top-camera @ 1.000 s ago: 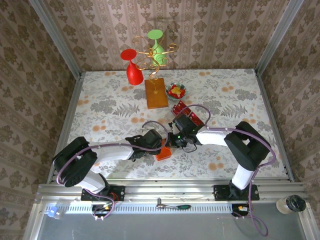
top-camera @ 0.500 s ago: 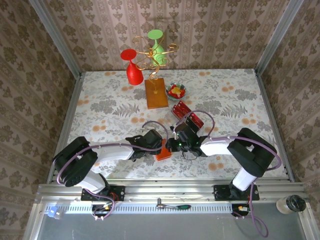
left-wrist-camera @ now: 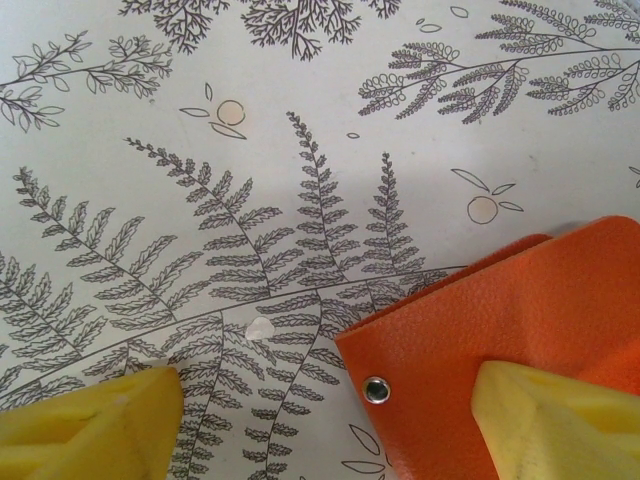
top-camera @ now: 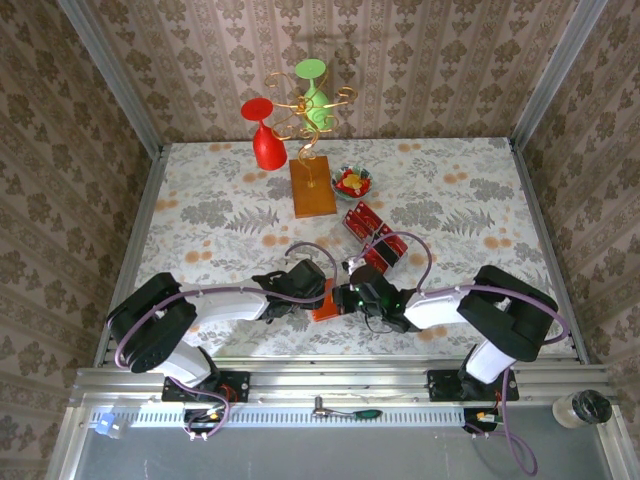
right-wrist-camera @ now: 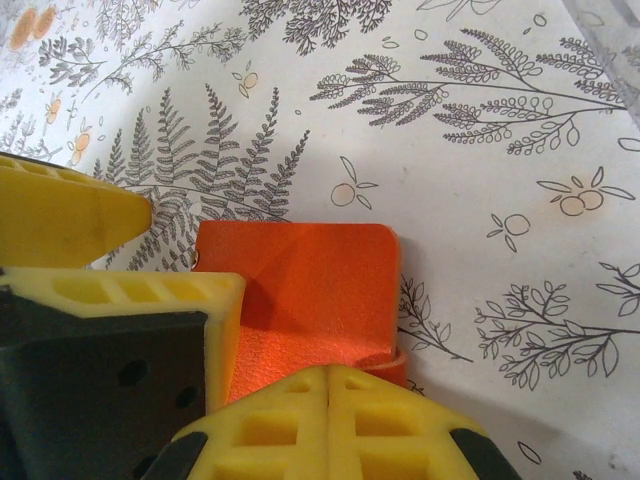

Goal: Put the credit cards into the card holder
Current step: Close the button on the card holder.

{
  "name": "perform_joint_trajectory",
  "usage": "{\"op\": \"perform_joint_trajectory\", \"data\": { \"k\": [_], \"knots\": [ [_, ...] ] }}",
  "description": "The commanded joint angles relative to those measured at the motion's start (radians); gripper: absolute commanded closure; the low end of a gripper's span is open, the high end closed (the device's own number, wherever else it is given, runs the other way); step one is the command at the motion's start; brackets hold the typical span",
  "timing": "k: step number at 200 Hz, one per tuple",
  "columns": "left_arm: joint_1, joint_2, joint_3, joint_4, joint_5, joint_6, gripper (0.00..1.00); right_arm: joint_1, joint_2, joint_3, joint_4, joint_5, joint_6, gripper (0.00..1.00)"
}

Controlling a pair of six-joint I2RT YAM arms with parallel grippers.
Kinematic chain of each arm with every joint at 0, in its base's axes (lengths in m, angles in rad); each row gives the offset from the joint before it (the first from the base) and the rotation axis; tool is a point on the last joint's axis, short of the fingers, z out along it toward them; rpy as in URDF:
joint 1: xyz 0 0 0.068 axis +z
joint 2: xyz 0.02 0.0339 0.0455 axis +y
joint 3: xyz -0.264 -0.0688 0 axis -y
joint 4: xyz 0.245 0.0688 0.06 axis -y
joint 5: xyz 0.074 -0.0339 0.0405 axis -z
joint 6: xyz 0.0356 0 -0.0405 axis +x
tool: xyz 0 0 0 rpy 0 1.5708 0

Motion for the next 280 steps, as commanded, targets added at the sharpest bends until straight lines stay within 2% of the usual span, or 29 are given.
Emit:
{"op": "perform_joint_trajectory", "data": {
  "k": [1,58,83,124,141,171,207,280],
  "knots": [
    [-0.003,0.055,-0.042,-0.051,0.018,-0.002,0.21,0.055,0.059,-0.072,-0.250,0.067,-0.041,1.00],
    [-0.003,0.053,-0.052,-0.051,0.016,-0.005,0.21,0.130,0.116,-0.056,-0.272,0.154,-0.025,1.00],
    [-0.003,0.052,-0.054,-0.049,0.017,-0.005,0.21,0.147,0.139,-0.055,-0.266,0.150,-0.003,1.00],
    [-0.003,0.049,-0.058,-0.044,0.017,-0.001,0.21,0.147,0.069,-0.011,-0.362,0.147,-0.003,1.00],
    [-0.003,0.050,-0.057,-0.041,0.017,-0.001,0.21,0.145,0.020,0.017,-0.412,0.141,-0.012,0.90],
    [0.000,0.061,-0.052,-0.029,0.022,0.012,0.21,0.132,-0.059,0.071,-0.488,0.121,-0.016,0.66],
    [0.011,0.076,-0.036,-0.016,0.030,0.041,0.21,0.086,-0.166,0.104,-0.582,0.099,-0.006,0.48],
    [0.024,0.103,0.065,-0.022,0.049,0.171,0.21,-0.131,-0.519,0.091,-0.776,0.010,0.045,0.37]
  ]
}}
